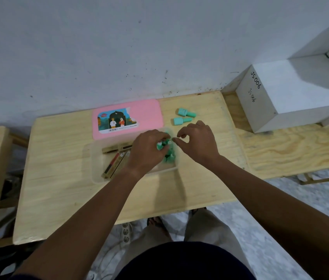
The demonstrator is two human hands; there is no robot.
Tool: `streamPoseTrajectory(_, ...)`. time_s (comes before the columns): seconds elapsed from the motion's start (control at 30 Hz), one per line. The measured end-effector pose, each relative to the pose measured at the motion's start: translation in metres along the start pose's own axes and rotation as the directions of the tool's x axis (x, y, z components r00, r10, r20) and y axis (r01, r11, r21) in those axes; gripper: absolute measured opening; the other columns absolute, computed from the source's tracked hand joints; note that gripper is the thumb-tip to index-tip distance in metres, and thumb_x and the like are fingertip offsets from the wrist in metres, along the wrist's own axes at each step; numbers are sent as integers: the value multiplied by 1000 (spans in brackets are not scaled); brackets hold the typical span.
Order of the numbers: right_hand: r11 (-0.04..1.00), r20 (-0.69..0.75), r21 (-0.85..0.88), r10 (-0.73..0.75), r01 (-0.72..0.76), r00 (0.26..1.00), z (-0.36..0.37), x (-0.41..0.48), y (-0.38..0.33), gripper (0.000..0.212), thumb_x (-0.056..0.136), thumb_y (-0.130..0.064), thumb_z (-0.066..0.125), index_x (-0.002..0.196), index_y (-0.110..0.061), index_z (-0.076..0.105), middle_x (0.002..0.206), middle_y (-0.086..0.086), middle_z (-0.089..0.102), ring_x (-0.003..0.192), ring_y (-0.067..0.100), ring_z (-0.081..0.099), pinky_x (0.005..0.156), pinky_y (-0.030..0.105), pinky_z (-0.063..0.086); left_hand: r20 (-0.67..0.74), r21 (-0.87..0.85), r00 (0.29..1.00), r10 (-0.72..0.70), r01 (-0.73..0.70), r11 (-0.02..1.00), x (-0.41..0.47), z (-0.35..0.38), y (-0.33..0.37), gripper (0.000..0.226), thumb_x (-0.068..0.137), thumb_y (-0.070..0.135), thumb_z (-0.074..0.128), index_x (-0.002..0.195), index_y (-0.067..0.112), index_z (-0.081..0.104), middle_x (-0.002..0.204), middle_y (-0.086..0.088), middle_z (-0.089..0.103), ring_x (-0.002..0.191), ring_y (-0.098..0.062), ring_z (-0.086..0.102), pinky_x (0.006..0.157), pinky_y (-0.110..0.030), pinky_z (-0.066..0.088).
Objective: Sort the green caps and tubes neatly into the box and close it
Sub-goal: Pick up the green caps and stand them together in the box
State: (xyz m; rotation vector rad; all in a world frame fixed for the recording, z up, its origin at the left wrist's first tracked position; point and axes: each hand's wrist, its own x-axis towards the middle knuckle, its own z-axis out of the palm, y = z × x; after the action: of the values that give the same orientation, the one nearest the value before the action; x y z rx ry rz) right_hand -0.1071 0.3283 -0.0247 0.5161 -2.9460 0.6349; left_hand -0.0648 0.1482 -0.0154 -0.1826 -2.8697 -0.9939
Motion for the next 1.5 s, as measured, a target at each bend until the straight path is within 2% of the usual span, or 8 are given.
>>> streamPoseTrajectory(0.13,972,48,131,189,-194,981,-5,26,29,14,82,-36,68,88,-25,73,82,-8,73,84,23,57,73,38,51,3,77,1000,-10,9,997,37,8,14,24,82,21,69,107,21,73,102,4,72,97,-18,62,85,-35,47)
streamPoseTrajectory(0.33,945,166,137,275,-298,947,2,74,84,17,81,-30,63,93,-26,75,85,-5,74,85,24,62,71,39,55,122,237,990,-69,39,971,99,43,28,24,85,23,65,108,25,72,110,2,69,105,-23,59,87,-39,47)
streamPoseTrajectory(0.67,955,324,148,198,-256,925,35,127,134,23,81,-33,67,101,-24,75,96,0,69,96,21,58,73,34,52,221,507,954,-205,67,860,159,107,25,21,85,24,65,104,26,73,91,-2,66,92,-22,57,67,-33,40)
streamPoseTrajectory(0.93,957,328,196,142,-214,934,34,126,147,20,85,-23,59,96,-22,76,90,3,70,84,23,63,69,35,54,232,505,961,-150,13,863,159,122,28,22,86,17,64,105,24,73,98,-4,69,98,-25,57,84,-39,44)
streamPoseTrajectory(1.03,871,335,324,260,-370,906,23,126,151,20,81,-19,64,97,-24,75,95,0,75,88,20,68,78,35,56,161,404,981,-110,37,914,160,113,32,22,88,15,65,109,18,72,100,-6,71,92,-26,61,81,-38,47)
streamPoseTrajectory(1.17,693,352,486,403,-532,845,1,120,154,12,73,-24,75,82,-32,76,84,-9,75,83,13,70,82,33,57,-1,18,981,-192,192,981,153,83,36,16,89,10,63,103,14,70,93,0,73,79,-18,68,74,-30,53)
streamPoseTrajectory(1.3,610,329,611,383,-504,863,-30,107,141,18,74,-21,75,71,-39,72,77,-7,74,69,16,70,78,42,59,-75,-298,944,-321,286,911,134,47,36,27,88,-4,60,107,12,71,96,2,71,86,-10,66,75,-7,48)
streamPoseTrajectory(1.5,540,304,737,273,-407,913,-73,81,82,13,80,-9,73,85,-20,71,92,8,71,73,17,68,68,27,56,39,-542,951,-307,279,793,95,-11,27,26,90,-8,58,107,9,69,100,-9,73,97,-10,68,87,-23,53)
